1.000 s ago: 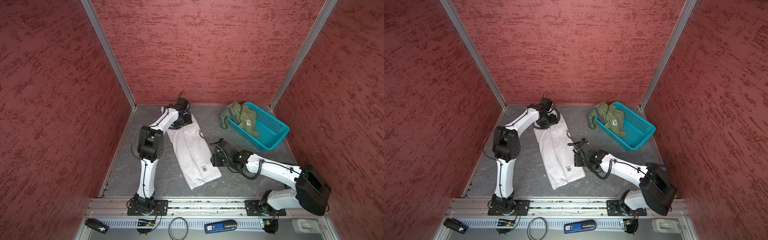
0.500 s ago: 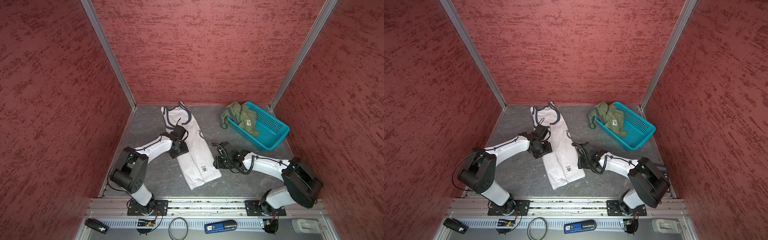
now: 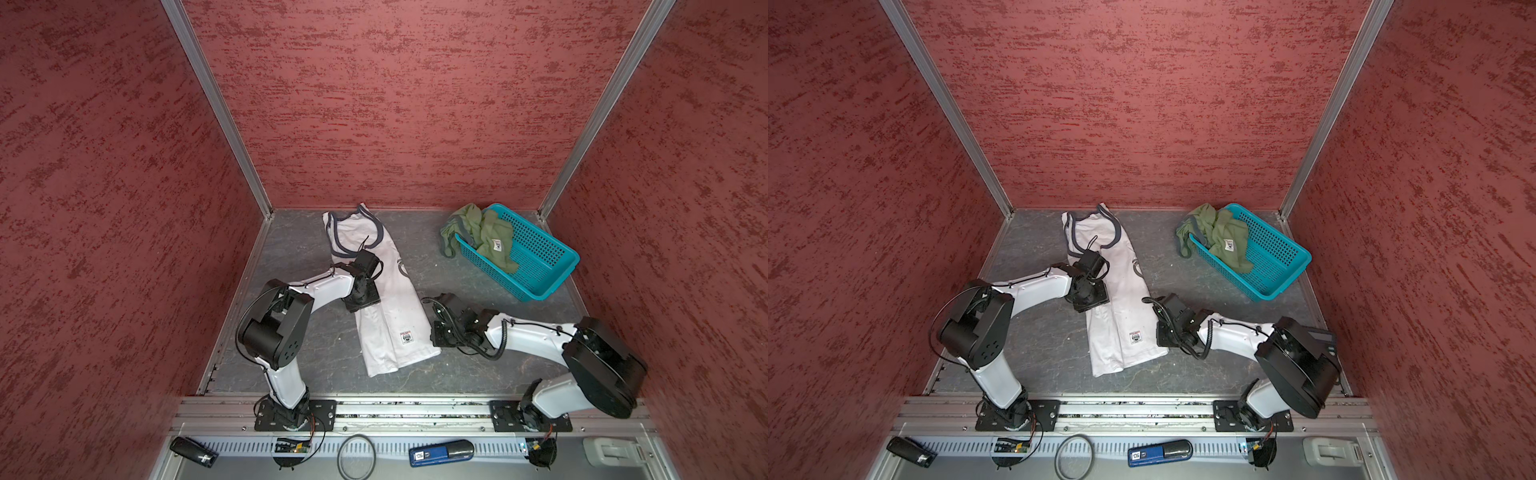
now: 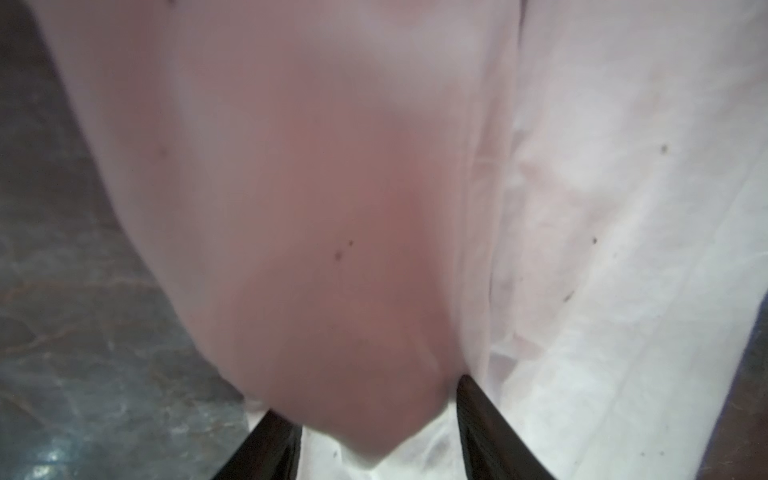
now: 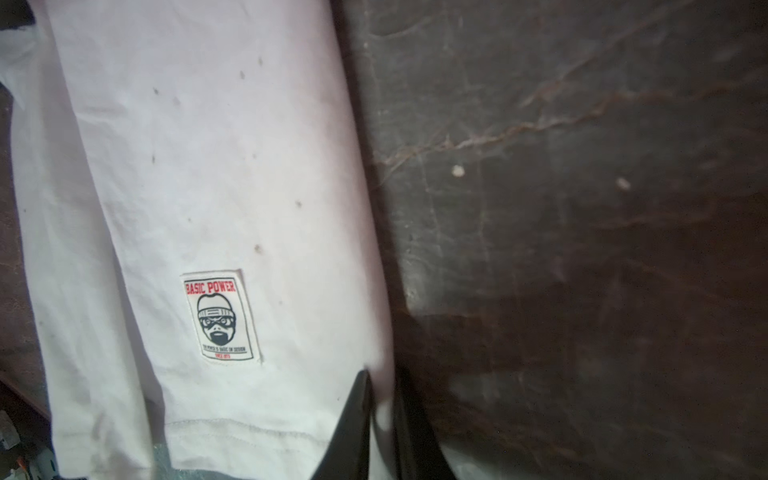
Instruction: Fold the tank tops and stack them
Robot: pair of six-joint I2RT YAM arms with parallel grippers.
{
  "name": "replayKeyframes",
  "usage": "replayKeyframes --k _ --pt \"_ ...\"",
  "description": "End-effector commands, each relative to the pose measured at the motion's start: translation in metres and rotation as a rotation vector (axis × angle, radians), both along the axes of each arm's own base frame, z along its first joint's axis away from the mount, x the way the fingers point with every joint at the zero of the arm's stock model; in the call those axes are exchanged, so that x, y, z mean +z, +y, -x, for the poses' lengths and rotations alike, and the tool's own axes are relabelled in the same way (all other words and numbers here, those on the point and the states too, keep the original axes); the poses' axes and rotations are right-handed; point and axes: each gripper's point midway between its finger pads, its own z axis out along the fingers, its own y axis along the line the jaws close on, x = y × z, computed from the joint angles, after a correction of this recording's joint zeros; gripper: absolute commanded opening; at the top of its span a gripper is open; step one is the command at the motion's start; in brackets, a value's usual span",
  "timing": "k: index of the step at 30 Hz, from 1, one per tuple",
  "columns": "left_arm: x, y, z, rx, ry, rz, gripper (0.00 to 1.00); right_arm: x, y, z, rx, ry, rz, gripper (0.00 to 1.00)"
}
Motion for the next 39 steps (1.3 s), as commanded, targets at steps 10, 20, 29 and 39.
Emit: replayKeyframes --k 10,20,29,39 --pt "-0.002 -0.004 -0.01 -0.102 0.013 -0.073 0.63 -0.006 0.028 0.041 -0.009 0.114 -0.082 0.06" --pt "0.048 0.019 0.058 0.038 0.002 -0.035 0.76 0.002 0.022 0.039 -0.002 0.079 -0.053 0.23" --pt "0.054 0.074 0.158 0.103 0.079 -0.08 0.73 -0.001 0.026 0.049 0.016 0.088 -0.059 0.29" --pt "0.037 0.024 0.218 -0.081 0.182 -0.165 0.62 -0.004 0.026 0.05 0.011 0.079 -0.047 0.29"
